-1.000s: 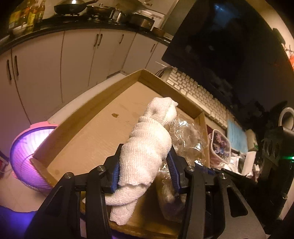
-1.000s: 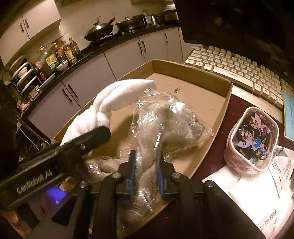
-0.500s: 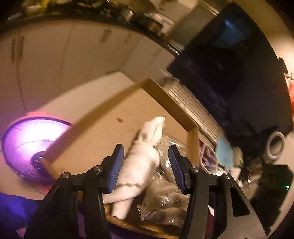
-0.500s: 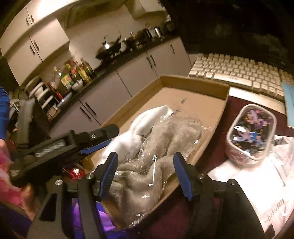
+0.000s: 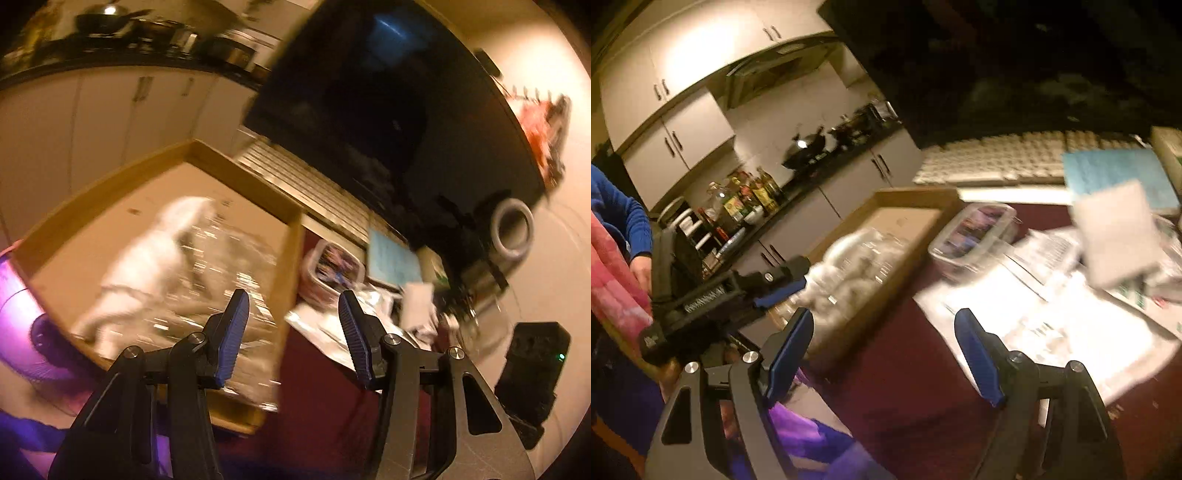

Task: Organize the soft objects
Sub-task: 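Move both grippers back over the desk items, then grasp the pink fairy-print pouch with the left gripper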

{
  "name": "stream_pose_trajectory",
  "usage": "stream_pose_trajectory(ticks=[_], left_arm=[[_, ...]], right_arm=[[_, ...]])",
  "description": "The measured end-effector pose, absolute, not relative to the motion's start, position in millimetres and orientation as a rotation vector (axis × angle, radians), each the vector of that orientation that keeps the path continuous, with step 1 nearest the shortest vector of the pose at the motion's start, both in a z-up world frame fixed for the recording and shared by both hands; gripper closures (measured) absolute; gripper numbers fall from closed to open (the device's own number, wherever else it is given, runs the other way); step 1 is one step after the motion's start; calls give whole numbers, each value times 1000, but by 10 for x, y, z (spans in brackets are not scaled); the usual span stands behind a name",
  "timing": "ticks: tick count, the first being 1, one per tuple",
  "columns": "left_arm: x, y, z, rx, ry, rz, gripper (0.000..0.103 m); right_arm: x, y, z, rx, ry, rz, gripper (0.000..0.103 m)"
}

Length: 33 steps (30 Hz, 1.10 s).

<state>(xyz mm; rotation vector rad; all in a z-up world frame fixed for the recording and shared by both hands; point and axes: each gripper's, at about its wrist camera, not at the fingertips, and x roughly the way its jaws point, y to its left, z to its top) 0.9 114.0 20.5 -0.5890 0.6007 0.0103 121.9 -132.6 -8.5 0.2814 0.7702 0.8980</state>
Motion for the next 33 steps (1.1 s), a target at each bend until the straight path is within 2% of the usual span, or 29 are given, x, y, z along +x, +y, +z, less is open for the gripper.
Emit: stream_pose_trajectory(ticks=[14, 33], left_arm=[[275, 533, 170, -511, 698, -103, 53], [650, 478, 135, -491, 759, -146, 53]], right_arm=[[1389, -1892, -225, 326, 773, 756, 24], [1663, -2138, -225, 313, 794, 671, 24]])
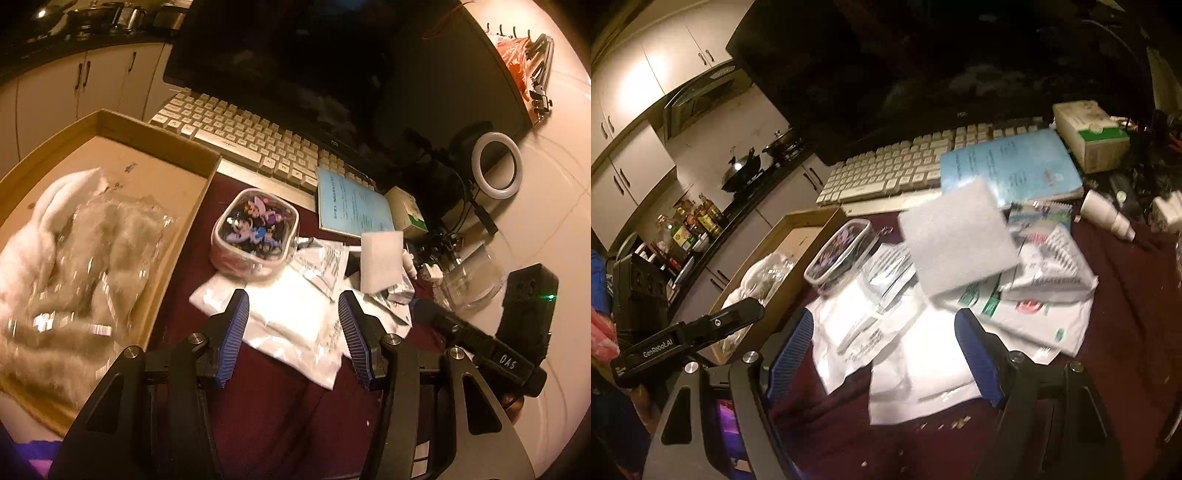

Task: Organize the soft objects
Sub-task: 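Grasp the pink fairy-print pouch with the left gripper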

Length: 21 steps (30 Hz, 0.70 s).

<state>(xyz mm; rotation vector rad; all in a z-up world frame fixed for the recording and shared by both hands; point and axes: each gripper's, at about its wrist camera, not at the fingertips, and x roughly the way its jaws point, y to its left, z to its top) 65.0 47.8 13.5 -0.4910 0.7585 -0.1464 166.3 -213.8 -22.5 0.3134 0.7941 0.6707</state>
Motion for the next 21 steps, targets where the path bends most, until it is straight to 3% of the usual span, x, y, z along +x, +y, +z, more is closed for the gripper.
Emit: stream_pose_trajectory(ticks=[13, 21], left_arm=[[1583, 548, 114, -306, 866, -100, 53], [1984, 501, -1, -266, 984, -111, 51]], right_arm=[[2533, -2324, -330, 387, 869, 568, 24], [2560, -2292, -459, 408, 898, 638, 24]])
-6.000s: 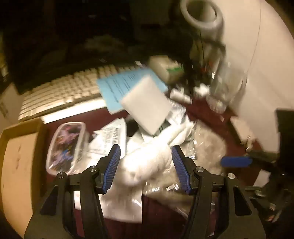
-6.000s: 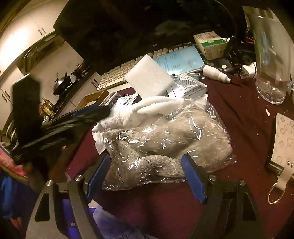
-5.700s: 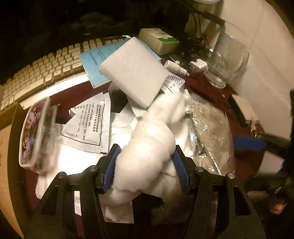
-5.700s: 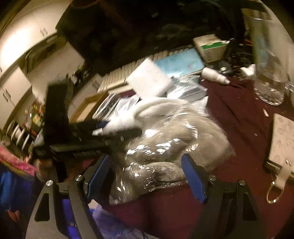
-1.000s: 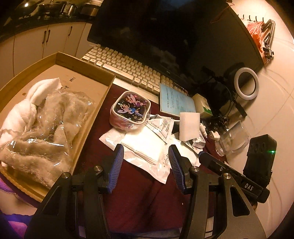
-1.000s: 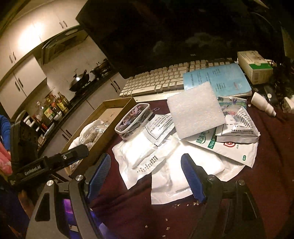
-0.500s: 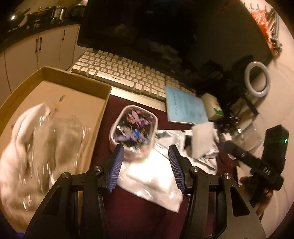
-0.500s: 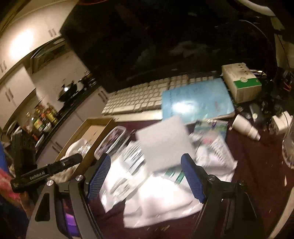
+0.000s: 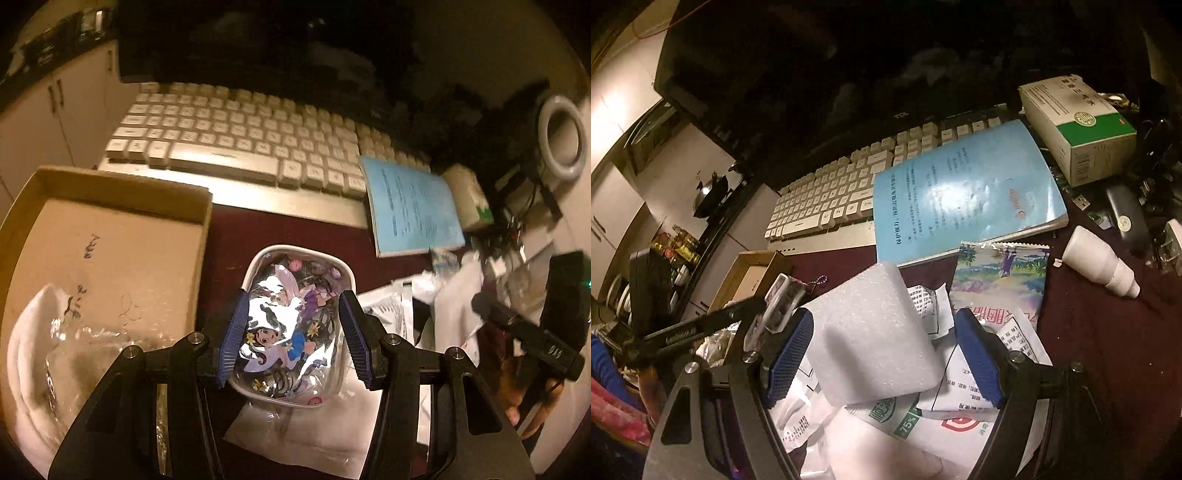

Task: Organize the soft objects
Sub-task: 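Grasp the pink fairy-print pouch with the left gripper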

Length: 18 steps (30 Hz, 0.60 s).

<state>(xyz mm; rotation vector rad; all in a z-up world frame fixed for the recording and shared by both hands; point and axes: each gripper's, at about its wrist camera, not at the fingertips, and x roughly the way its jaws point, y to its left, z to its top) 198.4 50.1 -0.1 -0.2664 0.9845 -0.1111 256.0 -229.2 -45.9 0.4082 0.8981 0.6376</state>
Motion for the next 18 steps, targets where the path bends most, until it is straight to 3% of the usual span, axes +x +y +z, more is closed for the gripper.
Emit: stream_pose_trajectory(ticks=[7, 13, 15, 18], left_arm=[[1882, 339, 44, -113, 978, -77, 51], [2006, 455, -75, -197, 1002, -48, 51], [2027, 398, -117, -212, 1028, -79, 40], [2021, 363, -103, -232, 1036, -85, 38]], right_arm=[[2597, -2294, -483, 407, 897, 661, 24], [2592, -2250, -469, 392, 891, 674, 24], [2586, -2235, -474, 386, 894, 677, 24], [2591, -2237, -478, 389, 893, 682, 24]])
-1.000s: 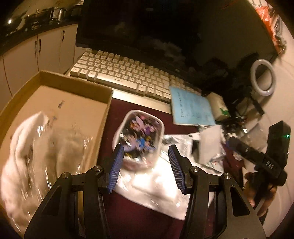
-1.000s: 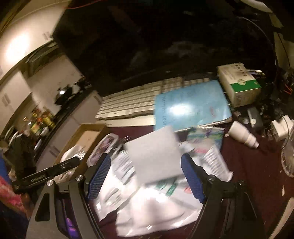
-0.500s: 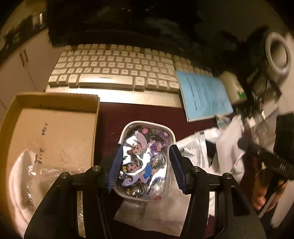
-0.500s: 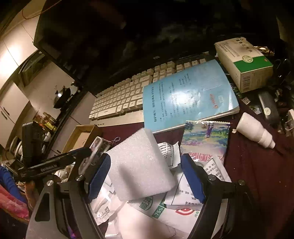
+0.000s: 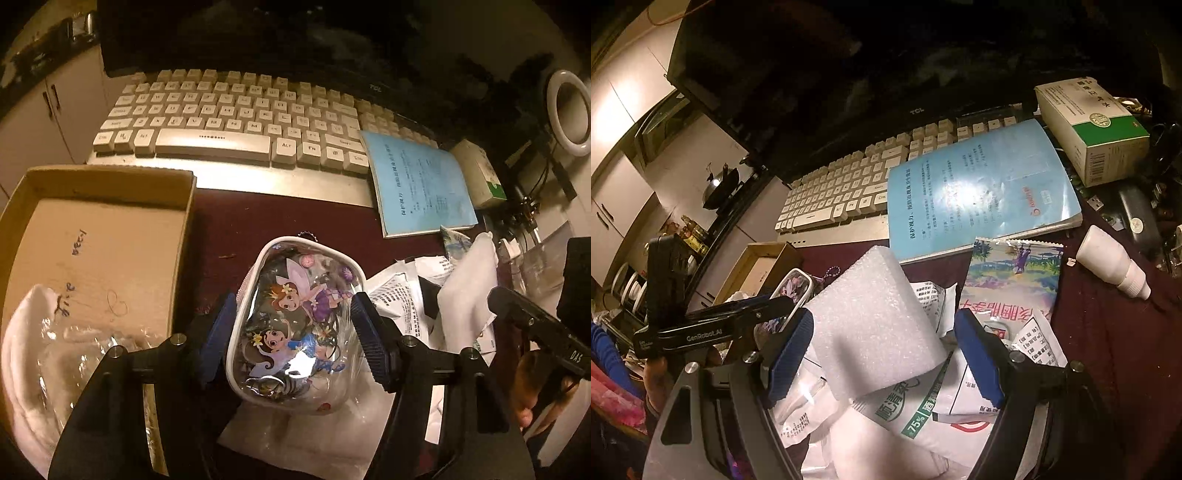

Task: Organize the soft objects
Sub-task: 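Grasp the pink fairy-print pouch with the left gripper, then grasp the white foam block with the right gripper while the left lifts the pouch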

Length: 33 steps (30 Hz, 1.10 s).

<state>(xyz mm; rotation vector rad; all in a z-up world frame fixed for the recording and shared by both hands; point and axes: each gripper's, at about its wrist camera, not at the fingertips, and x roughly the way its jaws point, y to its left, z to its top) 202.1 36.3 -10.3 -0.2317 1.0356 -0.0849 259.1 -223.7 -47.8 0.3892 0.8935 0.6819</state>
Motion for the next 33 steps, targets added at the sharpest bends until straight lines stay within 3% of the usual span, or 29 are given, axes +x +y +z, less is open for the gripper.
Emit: stream_pose_trajectory(ticks=[12, 33], left_arm=[[1820, 147, -173, -143, 965, -71, 33], [1606, 183, -214, -219, 891, -42, 33]], right_arm=[[2533, -2217, -480, 387, 898, 690, 24], [2511, -2167, -504, 376, 908, 685, 24]])
